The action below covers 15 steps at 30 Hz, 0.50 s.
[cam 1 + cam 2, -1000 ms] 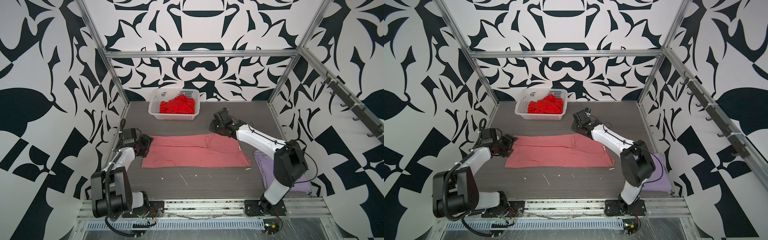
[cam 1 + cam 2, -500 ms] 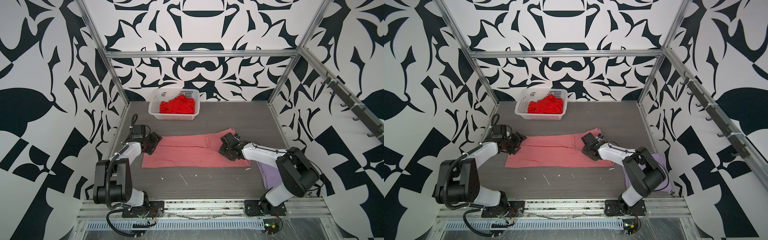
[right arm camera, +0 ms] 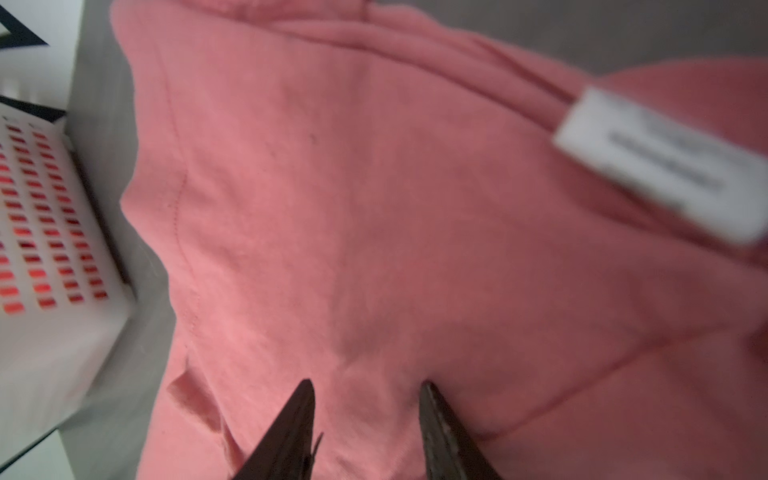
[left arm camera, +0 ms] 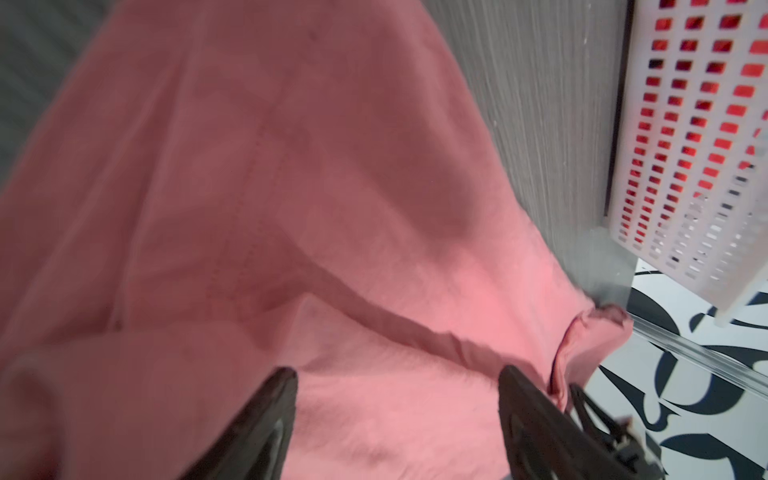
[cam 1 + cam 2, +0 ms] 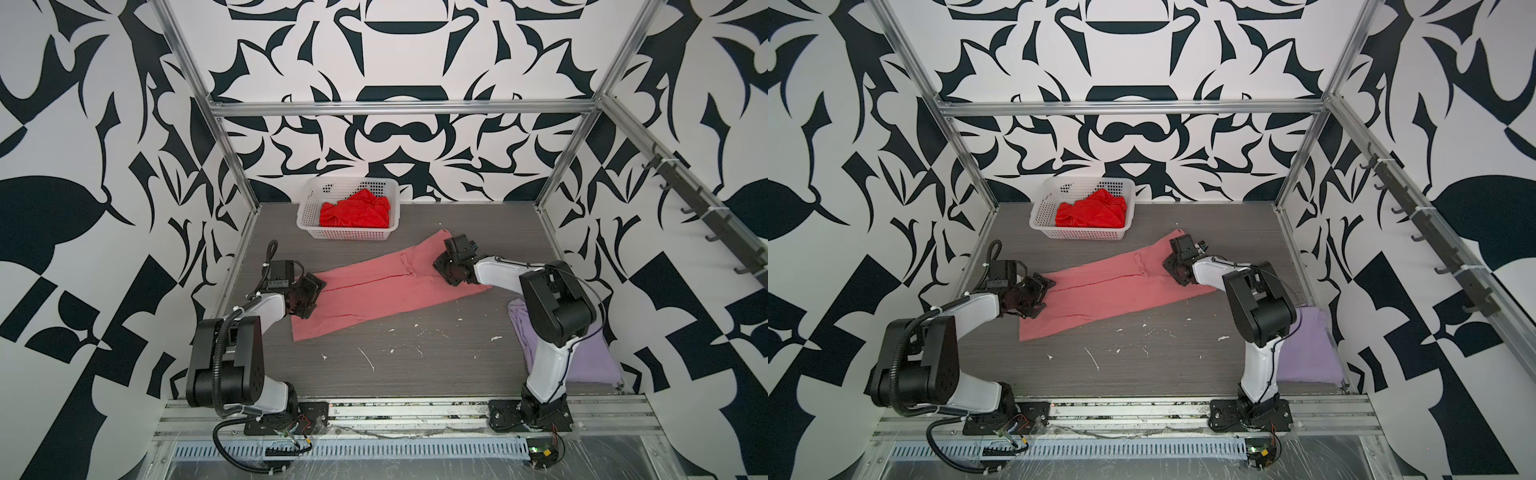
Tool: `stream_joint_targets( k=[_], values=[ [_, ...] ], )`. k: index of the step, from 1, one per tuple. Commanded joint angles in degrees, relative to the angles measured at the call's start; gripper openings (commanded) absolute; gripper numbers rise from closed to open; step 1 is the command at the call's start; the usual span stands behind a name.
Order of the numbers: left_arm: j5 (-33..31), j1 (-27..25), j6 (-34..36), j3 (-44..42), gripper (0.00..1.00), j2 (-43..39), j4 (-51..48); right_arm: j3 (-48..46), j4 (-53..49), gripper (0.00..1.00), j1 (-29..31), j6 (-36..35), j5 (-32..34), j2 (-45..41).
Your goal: Fold and stack the t-shirts
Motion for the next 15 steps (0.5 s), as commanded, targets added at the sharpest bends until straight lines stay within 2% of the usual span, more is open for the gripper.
stream_joint_targets(
  k=[1, 5, 10, 12, 15],
  values=[
    [0.0, -6.5, -7.3, -5.9, 0.8, 0.8, -7.0, 7.6, -3.4, 0.46, -3.8, -8.1, -6.3, 6.9],
    [-0.5, -17.1, -10.8, -8.3, 0.8, 0.7, -6.4, 24.0, -9.2, 0.45, -7.3, -17.0, -12.0, 14.5],
    [5.9, -26.1, -7.7, -7.3, 0.78, 1.9, -4.3, 40.3, -13.4, 0.45, -9.5, -20.8, -17.9, 21.3],
    [3.7, -28.9, -5.9, -4.8, 0.78, -1.9, -7.3, 43.5, -14.5, 0.44, -9.5, -21.3, -18.9, 21.3],
    [-2.9, -29.2, 0.2, 2.5, 0.8, -7.0, -19.3, 42.9, -12.1, 0.44, -9.5, -21.8, -20.1, 17.6]
  ],
)
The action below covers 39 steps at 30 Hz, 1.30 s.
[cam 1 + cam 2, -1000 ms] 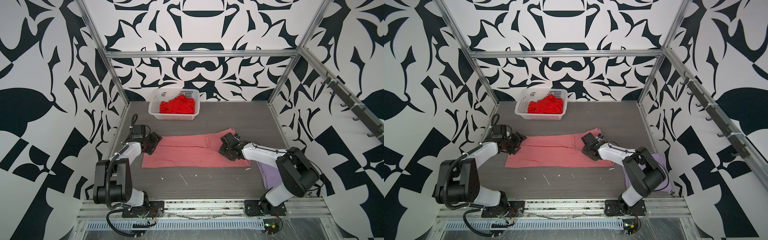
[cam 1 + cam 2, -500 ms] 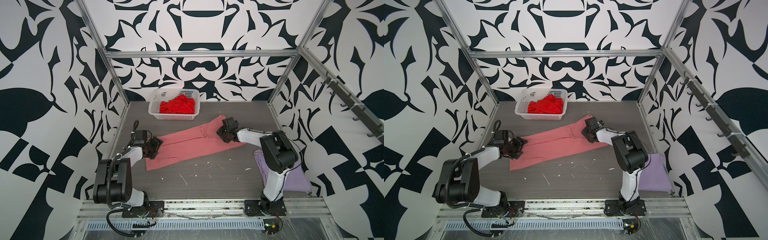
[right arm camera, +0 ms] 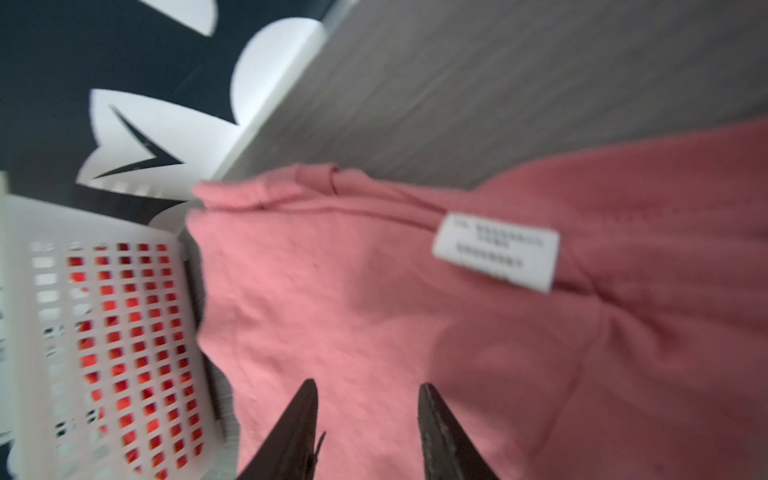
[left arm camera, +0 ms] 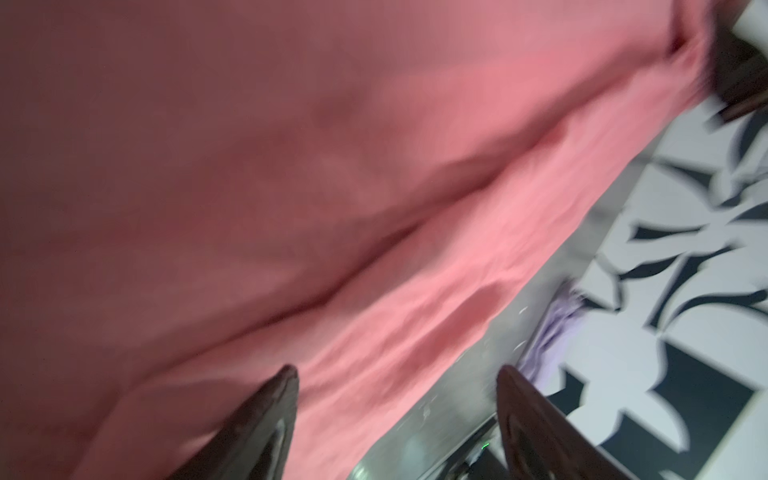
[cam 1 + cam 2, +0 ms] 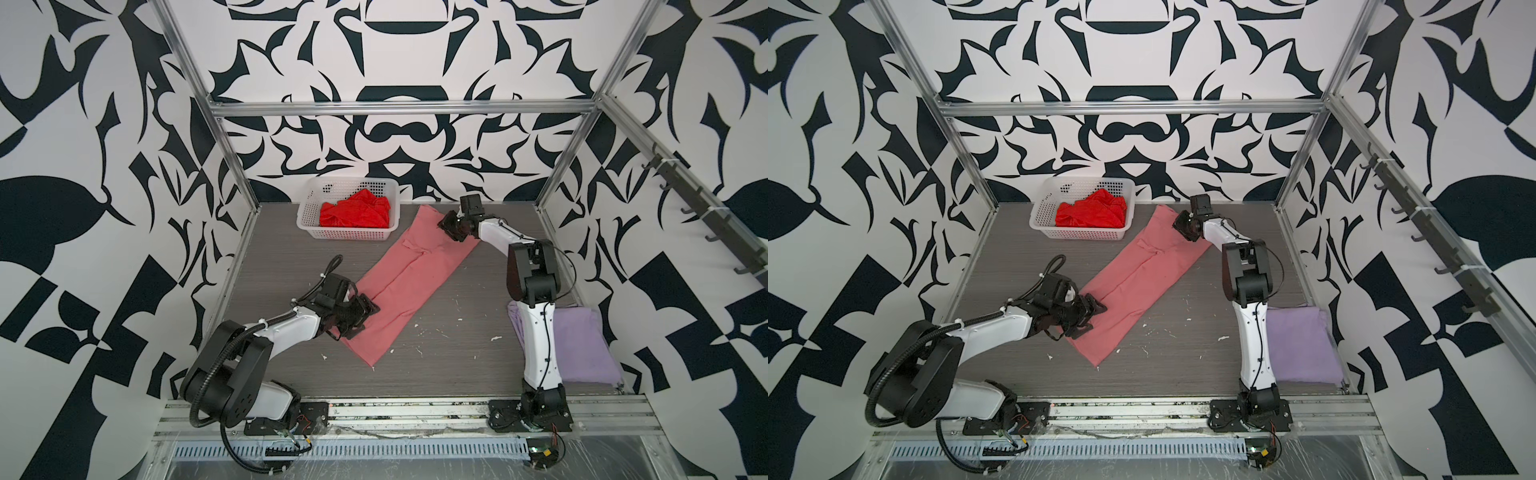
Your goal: Fold and stack the t-shirts
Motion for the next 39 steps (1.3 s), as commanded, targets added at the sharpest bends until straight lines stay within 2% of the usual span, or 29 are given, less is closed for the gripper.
stream_joint_targets(
  k=[1, 5, 10, 15, 19, 21, 25, 29, 33, 39],
  values=[
    [-8.8, -0.3, 7.1, 6.8, 0.82, -4.3, -19.6, 2.3, -1.0, 0.45, 0.9, -3.6, -4.1, -7.0],
    [-14.9, 0.4, 15.8, 15.5, 0.83, -3.7, -26.9, -0.9, -4.8, 0.44, 1.1, -3.5, -3.9, -13.6],
    [-19.0, 3.0, 26.1, 22.8, 0.84, 4.9, -31.1, -22.0, 3.8, 0.46, 2.5, 5.6, 1.7, -28.0],
    [-12.2, 6.9, 33.1, 25.8, 0.83, 14.4, -27.2, -31.6, 5.9, 0.46, 6.8, 8.5, 5.0, -32.7],
    [-10.9, 7.2, 33.8, 25.6, 0.83, 18.0, -25.3, -33.3, 7.7, 0.46, 8.7, 10.0, 4.6, -30.0],
    [-10.6, 7.2, 33.5, 24.5, 0.83, 18.9, -24.7, -32.1, 7.5, 0.46, 8.8, 9.7, 3.8, -27.6],
    [-5.3, 6.6, 30.6, 19.7, 0.8, 18.4, -20.6, -27.5, 5.2, 0.46, 8.9, 8.1, 3.4, -21.7],
    [-5.6, 3.3, 25.8, 15.4, 0.8, 16.5, -19.2, -20.1, 0.4, 0.46, 8.4, 4.6, 3.4, -15.7],
    [-5.6, -3.1, 18.2, 11.2, 0.8, 13.8, -17.3, -12.8, -1.2, 0.46, 6.5, 2.0, 2.1, -9.5],
    [-4.0, -17.1, 4.7, 6.4, 0.8, 10.6, -10.4, -2.2, -2.4, 0.46, 2.8, -1.0, -3.4, -3.1]
  ],
)
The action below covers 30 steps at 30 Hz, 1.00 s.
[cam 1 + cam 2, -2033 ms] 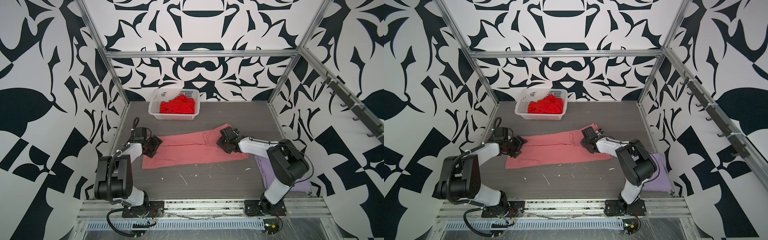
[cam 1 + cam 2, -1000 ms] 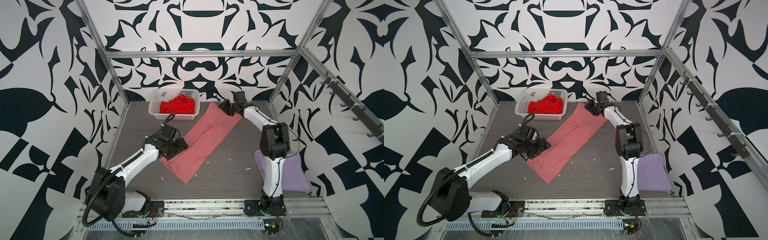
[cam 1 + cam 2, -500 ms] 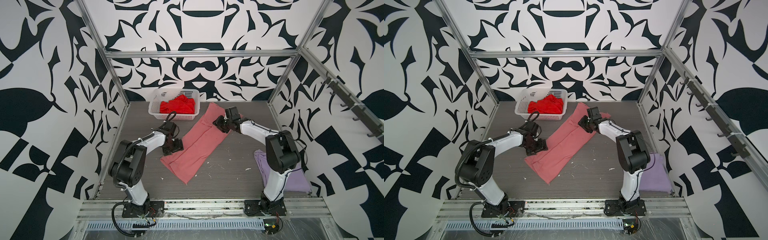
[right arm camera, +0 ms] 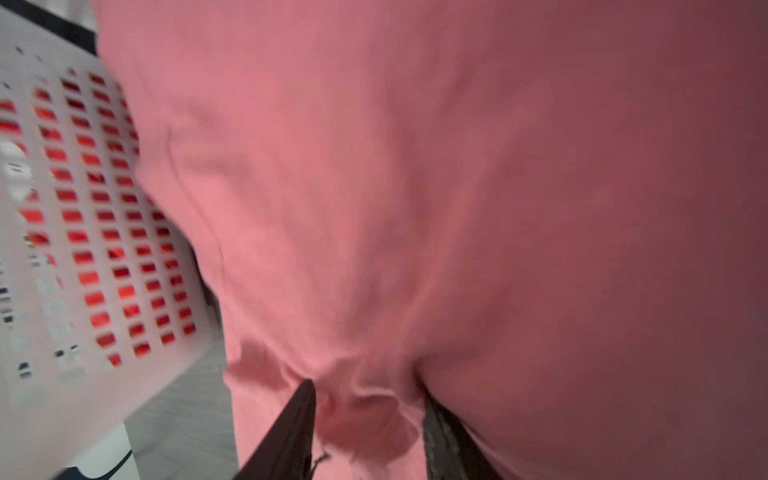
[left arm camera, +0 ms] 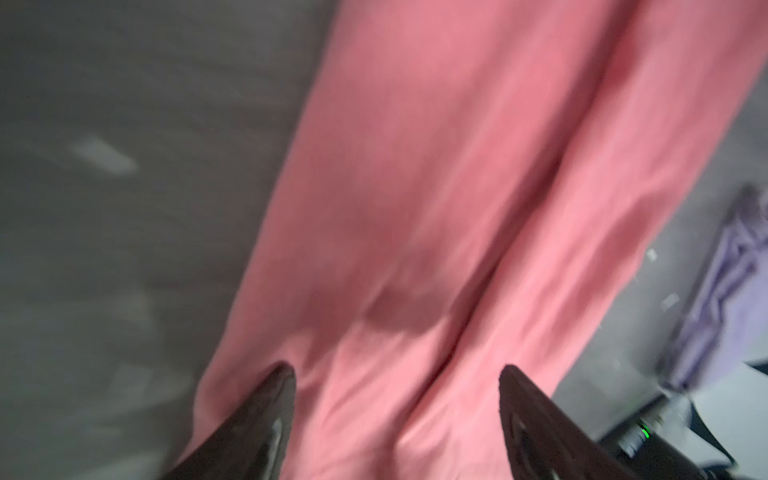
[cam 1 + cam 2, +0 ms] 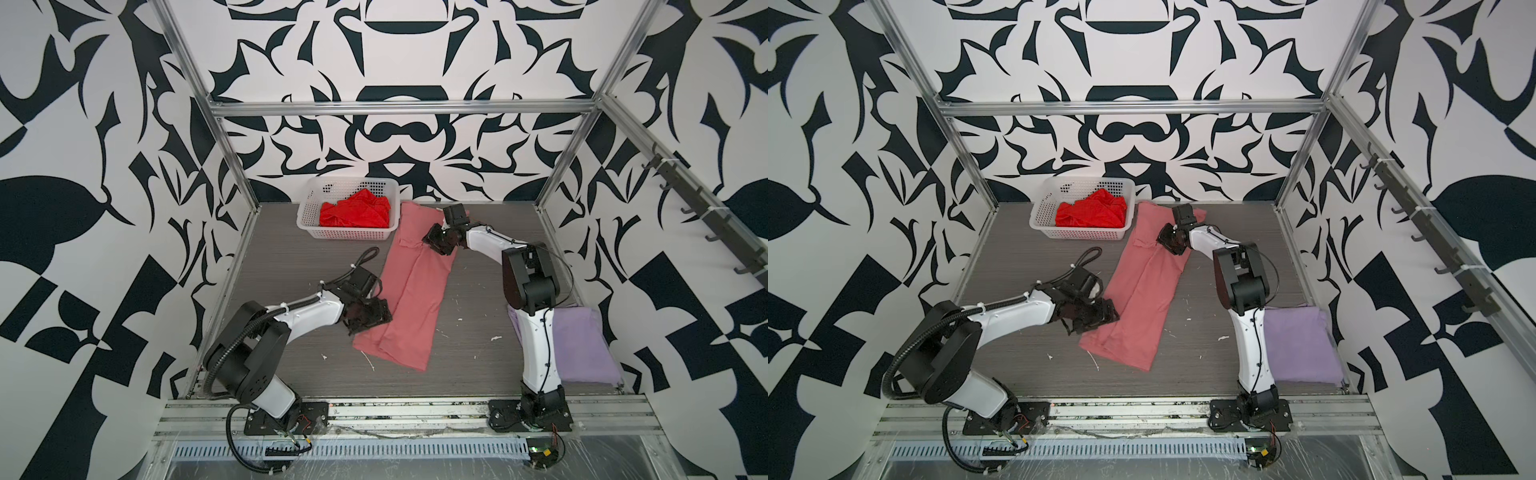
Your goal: Fold and stack the t-shirts
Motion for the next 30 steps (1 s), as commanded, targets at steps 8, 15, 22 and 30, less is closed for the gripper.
stream_joint_targets(
  k=[8, 15, 22, 30],
  values=[
    [-2.5, -11.3, -14.0, -3.3, 0.81, -3.1, -2.6, 8.1, -1.8, 0.45, -3.0, -8.9, -6.4, -4.4],
    [-9.8, -9.5, -9.1, -1.1, 0.84, -11.1, -10.1, -5.6, -6.6, 0.46, -3.0, -11.1, -6.6, -18.7],
    [-13.4, -5.8, -6.5, -4.4, 0.84, -14.3, -15.0, -37.9, -5.5, 0.61, 0.7, -6.8, -3.1, -41.3],
    [-10.2, -4.1, -5.3, -9.0, 0.84, -17.1, -13.5, -65.1, -1.4, 0.7, 8.2, 3.6, 1.1, -64.2]
  ],
)
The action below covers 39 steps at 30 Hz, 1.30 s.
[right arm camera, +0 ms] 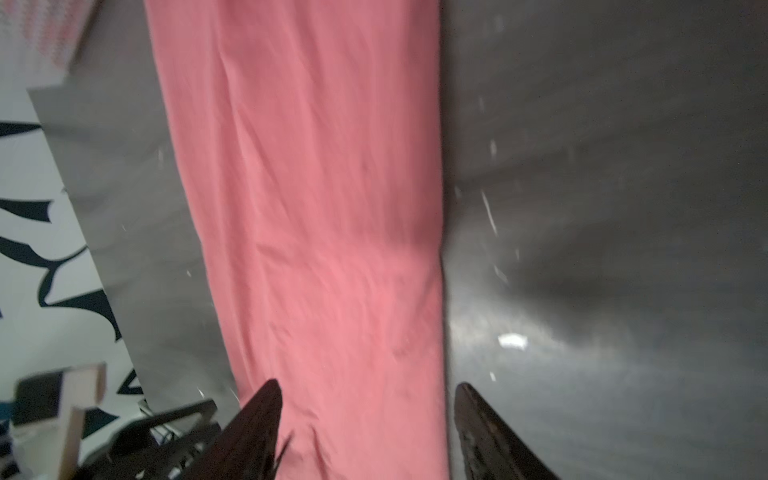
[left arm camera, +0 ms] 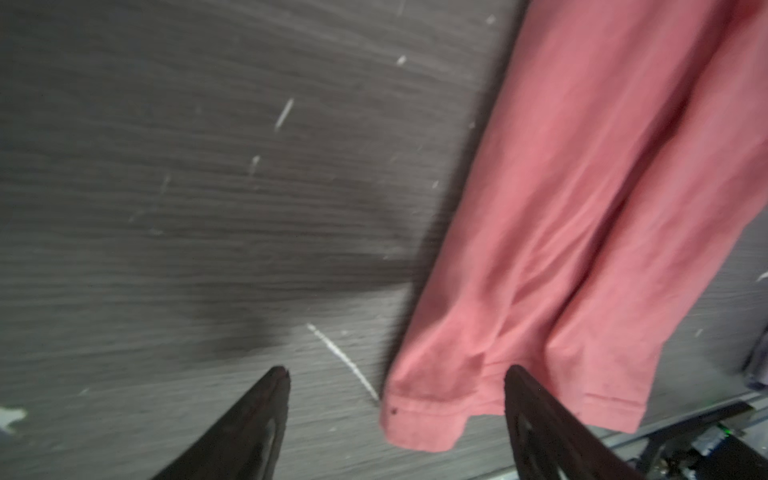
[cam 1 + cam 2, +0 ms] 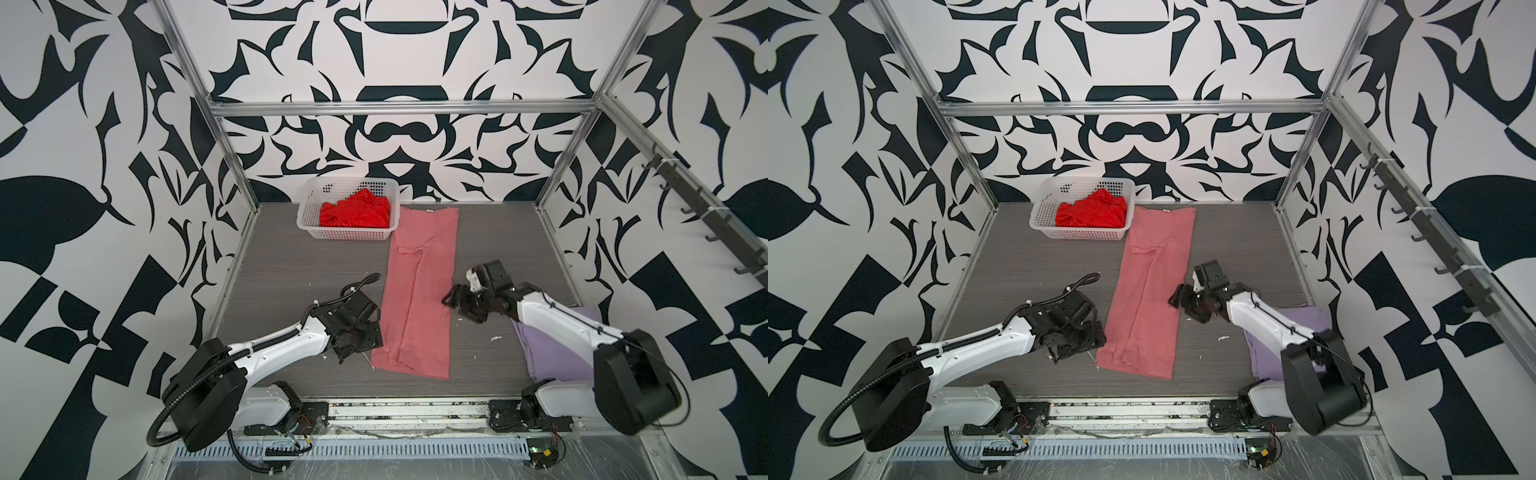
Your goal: Fold and stack the t-shirts
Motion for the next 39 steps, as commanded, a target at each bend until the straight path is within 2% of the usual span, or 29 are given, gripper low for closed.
stream_joint_targets(
  k=[1, 5, 10, 15, 18, 21, 25, 32, 36, 39],
  values=[
    [1.3, 0.7, 1.0, -1.2, 0.84, -0.3, -0.4, -3.7, 3.4, 0.69, 1.2, 5.5, 3.4, -6.2],
    [2.9, 0.3, 0.7, -0.7, 0.78, 4.1, 1.9, -7.2, 0.9, 0.69, 1.6, 6.5, 4.1, -10.1],
    [2.8, -6.2, -3.3, 1.0, 0.75, 9.0, 7.5, -9.7, -2.5, 0.69, 1.5, 6.1, 4.6, -15.2],
    [3.9, -12.8, -5.2, 6.8, 0.68, 17.1, 8.9, -5.4, -8.1, 0.69, -0.3, 0.3, 5.3, -12.8],
    [5.1, -17.2, -5.4, 11.6, 0.68, 21.9, 9.1, -2.1, -9.8, 0.69, -3.5, -3.5, 5.2, -10.8],
    [4.7, -19.4, -7.1, 13.8, 0.69, 24.9, 8.5, 0.1, -11.8, 0.69, -4.9, -5.1, 4.3, -10.3],
    [2.5, -19.5, -8.6, 12.6, 0.71, 23.3, 6.1, -2.2, -12.4, 0.69, -4.9, -4.2, 2.2, -12.6],
    [0.8, -19.5, -12.0, 4.3, 0.79, 12.7, 6.9, -9.3, -14.2, 0.69, -4.7, -0.6, -2.1, -18.9],
    [2.2, -19.3, -13.2, -1.4, 0.78, 9.6, 10.7, -12.5, -14.9, 0.69, -2.5, 2.4, -0.8, -22.0],
    [3.4, -19.2, -12.4, -2.4, 0.77, 10.2, 12.5, -14.0, -14.3, 0.69, 0.3, 4.9, 1.4, -20.5]
  ],
)
